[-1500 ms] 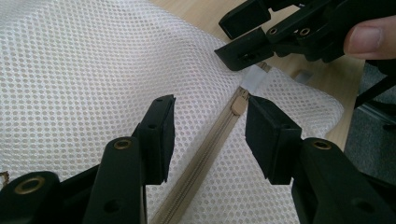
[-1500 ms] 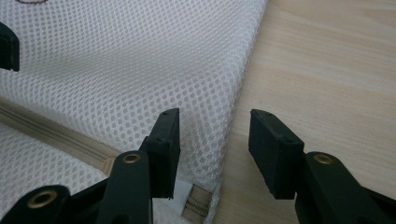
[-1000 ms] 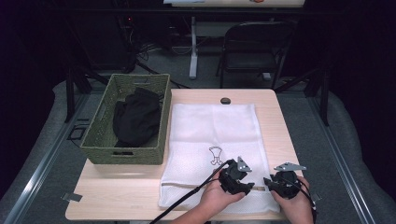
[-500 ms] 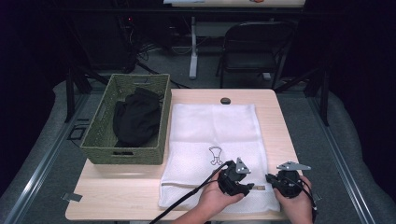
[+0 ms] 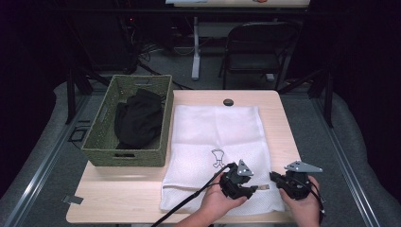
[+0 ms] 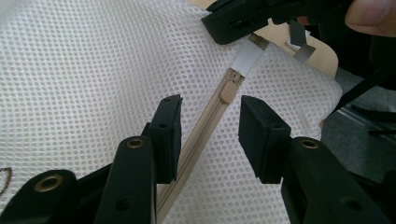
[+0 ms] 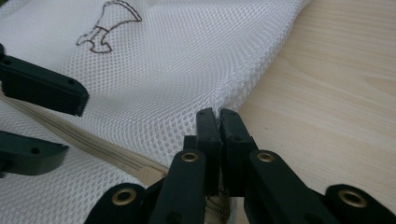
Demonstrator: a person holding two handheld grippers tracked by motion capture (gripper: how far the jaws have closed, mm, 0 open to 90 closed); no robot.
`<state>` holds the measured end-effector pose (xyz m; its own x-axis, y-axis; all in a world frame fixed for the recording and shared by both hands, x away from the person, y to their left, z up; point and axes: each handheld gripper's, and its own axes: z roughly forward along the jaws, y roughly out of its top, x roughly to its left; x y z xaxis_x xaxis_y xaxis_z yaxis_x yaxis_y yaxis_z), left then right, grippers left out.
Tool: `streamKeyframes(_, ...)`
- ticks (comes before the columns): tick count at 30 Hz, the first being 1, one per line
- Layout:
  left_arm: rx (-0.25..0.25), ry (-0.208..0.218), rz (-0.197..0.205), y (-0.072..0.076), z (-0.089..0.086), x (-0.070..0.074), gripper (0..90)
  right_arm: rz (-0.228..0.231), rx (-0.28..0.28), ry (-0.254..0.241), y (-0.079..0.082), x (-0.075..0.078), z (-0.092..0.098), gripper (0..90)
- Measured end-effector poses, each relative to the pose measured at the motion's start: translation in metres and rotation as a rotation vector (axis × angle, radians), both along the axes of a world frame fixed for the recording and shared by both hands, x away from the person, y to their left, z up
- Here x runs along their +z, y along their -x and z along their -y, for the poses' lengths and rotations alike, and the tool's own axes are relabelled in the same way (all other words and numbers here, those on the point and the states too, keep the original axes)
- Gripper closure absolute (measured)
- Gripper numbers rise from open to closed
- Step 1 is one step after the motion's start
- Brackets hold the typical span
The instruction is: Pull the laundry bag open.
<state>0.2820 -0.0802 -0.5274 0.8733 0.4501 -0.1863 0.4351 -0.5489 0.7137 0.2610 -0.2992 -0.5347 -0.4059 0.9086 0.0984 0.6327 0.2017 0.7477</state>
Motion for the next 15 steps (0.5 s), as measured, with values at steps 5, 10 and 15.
streamKeyframes(5,0.0,0.004,-0.007,-0.001,-0.001,0.002,61.4,0.013,0.009,-0.016,0.001,0.005,-0.002,87.5)
streamKeyframes(10,-0.007,0.007,-0.008,-0.001,-0.003,0.003,62.9,0.028,0.022,-0.024,0.0,0.011,-0.004,87.6)
streamKeyframes(15,-0.017,0.006,-0.01,0.001,-0.003,0.002,63.5,0.031,0.026,-0.039,-0.001,0.016,-0.005,87.7)
